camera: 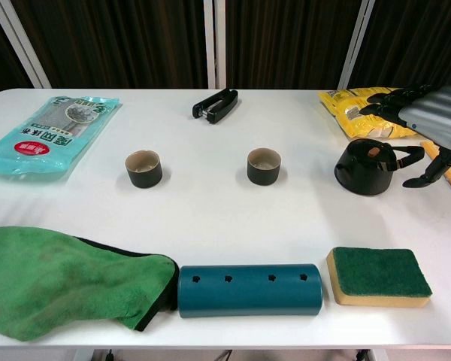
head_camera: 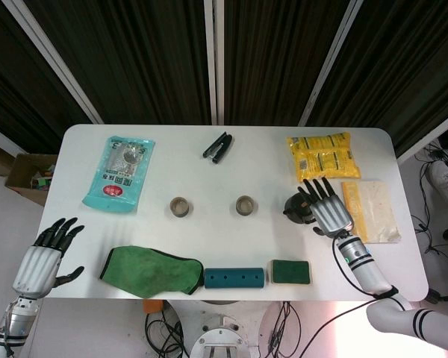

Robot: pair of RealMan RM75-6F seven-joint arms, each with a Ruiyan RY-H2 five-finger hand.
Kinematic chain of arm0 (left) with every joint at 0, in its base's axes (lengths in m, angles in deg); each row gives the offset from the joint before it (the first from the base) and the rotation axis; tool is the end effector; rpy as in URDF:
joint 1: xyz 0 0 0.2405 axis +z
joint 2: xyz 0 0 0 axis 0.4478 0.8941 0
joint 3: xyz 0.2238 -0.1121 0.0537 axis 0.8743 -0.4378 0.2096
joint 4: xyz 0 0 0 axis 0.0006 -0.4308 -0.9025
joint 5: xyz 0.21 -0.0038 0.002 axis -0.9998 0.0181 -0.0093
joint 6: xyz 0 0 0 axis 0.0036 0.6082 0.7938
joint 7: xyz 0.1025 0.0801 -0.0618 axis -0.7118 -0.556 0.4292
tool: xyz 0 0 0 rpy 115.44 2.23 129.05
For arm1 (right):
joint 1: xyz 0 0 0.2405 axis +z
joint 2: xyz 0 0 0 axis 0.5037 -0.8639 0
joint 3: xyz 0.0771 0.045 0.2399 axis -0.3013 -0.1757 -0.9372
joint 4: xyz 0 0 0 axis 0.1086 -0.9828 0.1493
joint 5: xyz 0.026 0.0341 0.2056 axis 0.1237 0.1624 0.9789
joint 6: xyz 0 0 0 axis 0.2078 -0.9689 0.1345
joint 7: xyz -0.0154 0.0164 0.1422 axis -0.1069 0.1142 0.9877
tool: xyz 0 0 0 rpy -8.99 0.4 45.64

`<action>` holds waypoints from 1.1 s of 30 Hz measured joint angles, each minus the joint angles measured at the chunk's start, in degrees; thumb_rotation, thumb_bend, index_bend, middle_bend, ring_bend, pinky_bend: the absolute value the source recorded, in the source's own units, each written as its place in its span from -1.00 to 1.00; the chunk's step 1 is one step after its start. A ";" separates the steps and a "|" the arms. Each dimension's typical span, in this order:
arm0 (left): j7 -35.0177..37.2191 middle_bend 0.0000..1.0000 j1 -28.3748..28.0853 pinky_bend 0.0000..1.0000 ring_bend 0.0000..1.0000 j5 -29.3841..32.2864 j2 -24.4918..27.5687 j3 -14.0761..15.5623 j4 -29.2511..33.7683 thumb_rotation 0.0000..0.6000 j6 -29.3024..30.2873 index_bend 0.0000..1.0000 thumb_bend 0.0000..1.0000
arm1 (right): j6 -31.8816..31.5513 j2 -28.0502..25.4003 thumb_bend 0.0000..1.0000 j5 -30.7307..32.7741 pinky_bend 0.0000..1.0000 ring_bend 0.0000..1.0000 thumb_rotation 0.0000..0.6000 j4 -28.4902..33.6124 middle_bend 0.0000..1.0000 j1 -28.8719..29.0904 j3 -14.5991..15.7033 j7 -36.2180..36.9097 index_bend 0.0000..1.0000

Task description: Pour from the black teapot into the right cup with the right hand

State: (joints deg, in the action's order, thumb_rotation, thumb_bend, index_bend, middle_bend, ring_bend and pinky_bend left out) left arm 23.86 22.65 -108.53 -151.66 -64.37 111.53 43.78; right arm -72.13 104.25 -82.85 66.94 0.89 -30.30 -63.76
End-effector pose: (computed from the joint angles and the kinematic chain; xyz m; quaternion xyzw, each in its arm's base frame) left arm -0.3038 0.1532 0.1038 -0.6533 -0.3518 -0.4067 0.5329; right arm -0.2436 -0.3140 0.0181 0.7934 -0.2236 0.2434 0.5111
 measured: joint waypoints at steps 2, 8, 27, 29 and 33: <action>-0.04 -0.80 0.04 -0.57 -0.85 -0.06 -0.03 0.06 0.00 1.00 0.04 -0.65 -0.74 | -0.14 0.02 -0.90 -0.04 -1.00 -1.00 0.71 -0.01 -1.00 0.08 0.05 0.09 -1.00; -0.01 -0.80 0.19 -0.57 -0.85 -0.14 -0.20 0.16 -0.25 1.00 0.25 -0.65 -0.74 | 0.42 0.07 -0.89 0.43 -1.00 -1.00 0.72 -0.20 -1.00 0.55 0.06 -0.13 -1.00; 0.18 -0.80 -0.14 -0.57 -0.85 0.43 -0.17 -0.05 -0.53 1.00 -0.48 -0.65 -0.74 | 3.10 -0.35 -0.87 4.32 -1.00 -1.00 0.96 -0.21 -1.00 5.30 -2.79 -6.11 -1.00; 0.22 -0.80 -0.18 -0.57 -0.85 0.49 -0.21 -0.04 -0.63 1.00 -0.60 -0.65 -0.74 | 3.72 -0.57 -0.87 5.04 -1.00 -1.00 0.97 0.04 -1.00 6.16 -3.31 -7.01 -1.00; 0.31 -0.80 -0.20 -0.57 -0.85 0.65 -0.22 -0.06 -0.76 1.00 -0.71 -0.65 -0.74 | 5.32 -0.65 -0.87 7.06 -1.00 -1.00 0.97 0.21 -1.00 8.07 -4.38 -8.64 -1.00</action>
State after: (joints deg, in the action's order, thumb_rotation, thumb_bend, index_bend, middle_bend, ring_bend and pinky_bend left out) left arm 24.17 22.45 -107.88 -151.87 -64.43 110.78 43.08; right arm -66.81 103.60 -75.79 67.14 8.96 -34.68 -72.40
